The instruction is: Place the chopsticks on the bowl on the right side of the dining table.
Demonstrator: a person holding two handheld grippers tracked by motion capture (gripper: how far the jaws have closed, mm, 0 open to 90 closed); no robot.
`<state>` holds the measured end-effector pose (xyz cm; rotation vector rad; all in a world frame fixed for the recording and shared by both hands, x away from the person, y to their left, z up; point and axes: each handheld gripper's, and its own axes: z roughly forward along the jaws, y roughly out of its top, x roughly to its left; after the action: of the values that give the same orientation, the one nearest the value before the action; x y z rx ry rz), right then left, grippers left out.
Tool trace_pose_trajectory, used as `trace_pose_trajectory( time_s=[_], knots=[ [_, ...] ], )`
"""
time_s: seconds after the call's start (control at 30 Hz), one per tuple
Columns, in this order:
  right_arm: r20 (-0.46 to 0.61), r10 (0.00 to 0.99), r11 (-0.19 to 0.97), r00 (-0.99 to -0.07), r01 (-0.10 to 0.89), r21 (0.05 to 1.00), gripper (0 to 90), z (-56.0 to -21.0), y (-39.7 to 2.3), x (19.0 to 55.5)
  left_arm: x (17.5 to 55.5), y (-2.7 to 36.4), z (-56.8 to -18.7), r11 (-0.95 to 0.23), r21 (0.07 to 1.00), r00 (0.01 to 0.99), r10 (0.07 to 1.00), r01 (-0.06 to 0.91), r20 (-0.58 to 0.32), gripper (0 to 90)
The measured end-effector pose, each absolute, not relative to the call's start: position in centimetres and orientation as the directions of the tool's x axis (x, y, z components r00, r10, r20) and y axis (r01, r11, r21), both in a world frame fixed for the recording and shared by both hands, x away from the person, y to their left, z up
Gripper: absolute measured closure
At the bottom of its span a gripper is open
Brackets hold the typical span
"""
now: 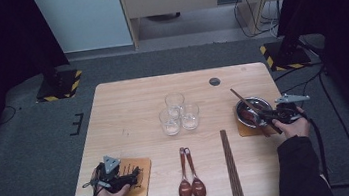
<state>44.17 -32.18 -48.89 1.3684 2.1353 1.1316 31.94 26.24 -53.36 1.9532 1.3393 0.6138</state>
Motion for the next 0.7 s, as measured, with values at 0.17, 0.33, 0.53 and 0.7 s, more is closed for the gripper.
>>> trace_pose_trajectory(
  time_s=[0.17,0.33,0.53,0.7],
  knots=[
    [0.13,0.882,0.175,-0.452,0.573,0.801,66.1,-48.3,-32.4,43.8,31.9,26.2,-53.4,-0.238,0.754,0.359,0.933,0.612,0.004,3.8],
    [0.142,0.882,0.155,-0.449,0.562,0.813,69.4,-47.6,-32.7,43.2,31.9,26.2,-53.4,-0.238,0.754,0.359,0.933,0.612,0.004,3.8],
    [0.132,0.885,0.159,-0.446,0.557,0.815,73.6,-47.2,-32.5,42.2,31.9,26.2,-53.4,-0.238,0.754,0.359,0.933,0.612,0.004,3.7],
    [0.136,0.888,0.15,-0.44,0.555,0.818,75.3,-47.2,-32.9,40.7,31.9,26.2,-53.4,-0.238,0.754,0.359,0.933,0.612,0.003,3.8]
  ],
)
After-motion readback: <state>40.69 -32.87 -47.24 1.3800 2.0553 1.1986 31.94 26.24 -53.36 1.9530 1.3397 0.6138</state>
